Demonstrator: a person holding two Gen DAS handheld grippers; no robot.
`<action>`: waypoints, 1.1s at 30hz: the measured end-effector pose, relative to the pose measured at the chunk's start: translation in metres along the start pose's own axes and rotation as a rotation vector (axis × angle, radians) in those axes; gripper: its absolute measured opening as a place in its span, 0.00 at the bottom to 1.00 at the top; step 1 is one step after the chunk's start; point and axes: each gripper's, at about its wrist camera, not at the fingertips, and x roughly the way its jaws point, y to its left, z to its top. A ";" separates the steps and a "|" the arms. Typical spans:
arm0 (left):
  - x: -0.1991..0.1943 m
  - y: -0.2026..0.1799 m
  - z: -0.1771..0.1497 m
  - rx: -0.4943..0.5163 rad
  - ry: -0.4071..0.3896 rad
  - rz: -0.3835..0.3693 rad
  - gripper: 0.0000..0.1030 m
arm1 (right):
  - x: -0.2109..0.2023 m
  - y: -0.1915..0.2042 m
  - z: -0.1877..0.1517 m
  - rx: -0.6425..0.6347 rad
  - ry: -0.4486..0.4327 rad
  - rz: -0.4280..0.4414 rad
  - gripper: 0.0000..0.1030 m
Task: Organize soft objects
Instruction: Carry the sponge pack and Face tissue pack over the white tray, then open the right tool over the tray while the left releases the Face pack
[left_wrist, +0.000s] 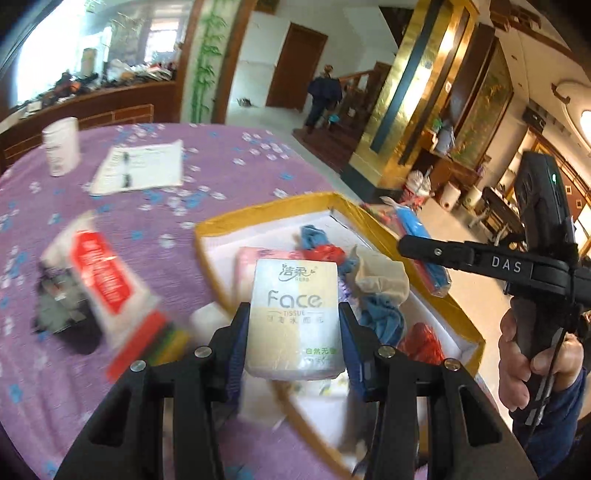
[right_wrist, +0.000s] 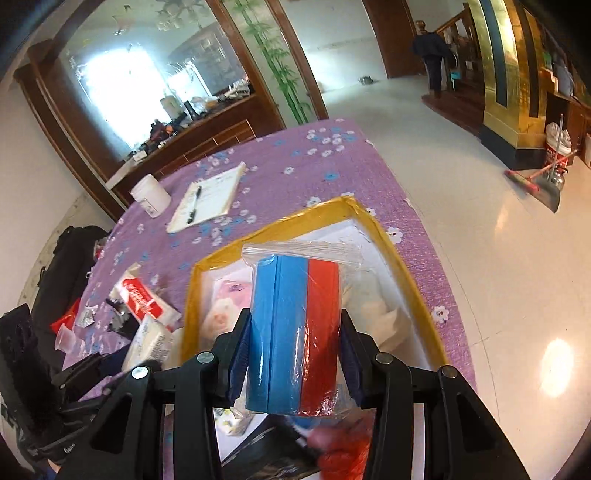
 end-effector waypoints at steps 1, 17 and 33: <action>0.012 -0.003 0.003 0.002 0.019 0.006 0.43 | 0.005 -0.003 0.003 -0.001 0.011 -0.007 0.46; 0.053 -0.019 -0.005 0.013 0.097 0.006 0.47 | 0.074 -0.014 0.020 -0.007 0.128 -0.075 0.51; -0.009 -0.020 -0.020 0.041 0.042 -0.027 0.69 | -0.014 0.024 -0.015 -0.011 -0.022 0.070 0.67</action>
